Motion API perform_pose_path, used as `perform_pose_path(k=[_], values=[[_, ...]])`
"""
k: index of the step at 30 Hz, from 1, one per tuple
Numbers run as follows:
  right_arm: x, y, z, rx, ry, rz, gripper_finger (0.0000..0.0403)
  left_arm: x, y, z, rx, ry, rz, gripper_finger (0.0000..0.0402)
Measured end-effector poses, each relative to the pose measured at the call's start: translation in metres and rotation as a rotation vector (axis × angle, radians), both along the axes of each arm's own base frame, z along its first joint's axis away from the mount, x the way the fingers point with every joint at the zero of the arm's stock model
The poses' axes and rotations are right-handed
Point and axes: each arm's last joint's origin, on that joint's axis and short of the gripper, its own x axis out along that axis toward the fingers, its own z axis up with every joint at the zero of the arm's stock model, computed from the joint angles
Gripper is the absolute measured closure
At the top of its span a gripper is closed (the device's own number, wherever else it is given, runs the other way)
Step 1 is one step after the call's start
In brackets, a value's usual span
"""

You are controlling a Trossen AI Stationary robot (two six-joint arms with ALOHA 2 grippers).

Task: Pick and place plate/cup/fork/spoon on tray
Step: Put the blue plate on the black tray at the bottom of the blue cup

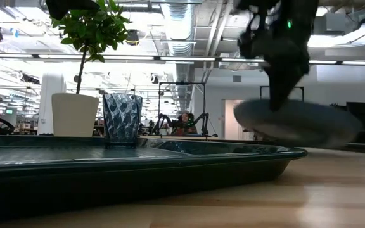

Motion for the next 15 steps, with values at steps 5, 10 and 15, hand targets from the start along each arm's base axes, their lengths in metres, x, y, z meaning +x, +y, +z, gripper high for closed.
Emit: perform_pose_path(k=[5,10,15], values=[[0.002,0.006,0.036,-0.023,-0.122,0.044,0.0393,0.004,-0.002,-0.003,0.007,0.021,0.0,0.0152],[0.008,0.015,0.07,-0.043,-0.223,0.133,0.0398,0.01,-0.004,-0.005,0.036,0.045,-0.009,0.0152],[0.012,0.028,0.097,-0.048,-0.3,0.231,0.0392,0.011,-0.004,-0.006,0.068,0.06,-0.031,0.0152]])
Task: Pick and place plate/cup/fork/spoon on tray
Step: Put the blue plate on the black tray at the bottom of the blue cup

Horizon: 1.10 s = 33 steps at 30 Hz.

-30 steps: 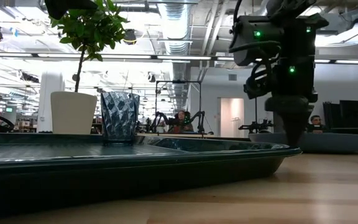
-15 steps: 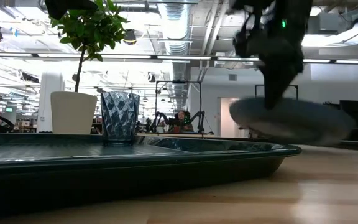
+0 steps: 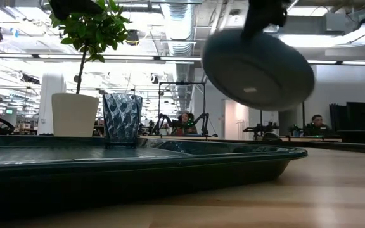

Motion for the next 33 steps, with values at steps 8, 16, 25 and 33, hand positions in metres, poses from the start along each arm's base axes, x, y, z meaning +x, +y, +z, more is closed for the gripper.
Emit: perform_pose_path(k=[8,16,25,33], values=[[-0.001,0.033,0.019,0.005,-0.106,0.144,0.0393,0.008,-0.009,0.011,-0.032,-0.091,-0.235,0.0152],[-0.002,0.073,0.014,0.055,-0.174,0.212,0.0392,0.026,-0.027,0.011,0.059,-0.114,-0.535,0.0152],[-0.003,0.113,0.005,0.121,-0.241,0.226,0.039,0.036,-0.036,0.0,0.278,-0.035,-0.629,0.0152],[0.012,0.132,-0.004,0.213,-0.305,0.292,0.0387,0.054,-0.043,-0.012,0.348,0.006,-0.662,0.0152]])
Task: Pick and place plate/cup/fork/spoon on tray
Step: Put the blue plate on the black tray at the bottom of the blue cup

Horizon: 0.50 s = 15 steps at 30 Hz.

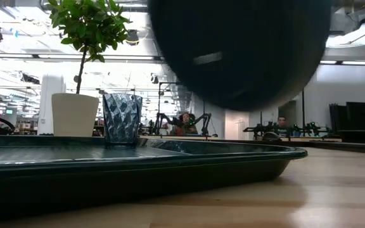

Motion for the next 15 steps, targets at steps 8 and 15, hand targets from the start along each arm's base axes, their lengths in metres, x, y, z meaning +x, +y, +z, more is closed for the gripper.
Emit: perform_pose_path(k=[8,15], values=[[0.0016,0.0014,0.0046,0.024,-0.034,0.048,0.0388,0.01,-0.0045,-0.0087,0.021,0.033,-0.026,0.0152],[0.0035,0.0,0.0052,0.043,-0.029,0.082,0.0389,0.0122,-0.0016,-0.0092,0.004,0.038,-0.026,0.0152]])
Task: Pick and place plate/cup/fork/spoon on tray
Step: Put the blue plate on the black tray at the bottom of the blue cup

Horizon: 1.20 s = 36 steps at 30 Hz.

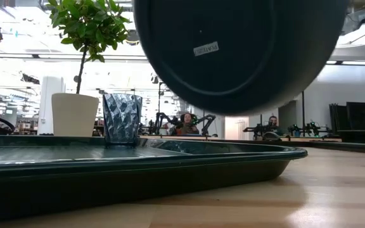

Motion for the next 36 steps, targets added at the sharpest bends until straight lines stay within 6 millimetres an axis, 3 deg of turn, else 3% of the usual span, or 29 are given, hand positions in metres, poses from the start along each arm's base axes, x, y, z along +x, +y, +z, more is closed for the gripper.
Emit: perform_pose_path(k=[17,27,36], values=[[0.005,-0.003,0.002,0.028,-0.014,0.036,0.0386,0.011,0.016,-0.004,-0.08,0.041,-0.022,0.0152],[0.005,-0.003,0.003,0.02,-0.019,0.043,0.0384,0.029,0.013,-0.019,-0.087,0.078,-0.041,0.0152],[0.004,-0.004,0.002,0.01,-0.015,0.048,0.0383,0.033,0.011,-0.021,-0.074,0.078,-0.075,0.0167]])
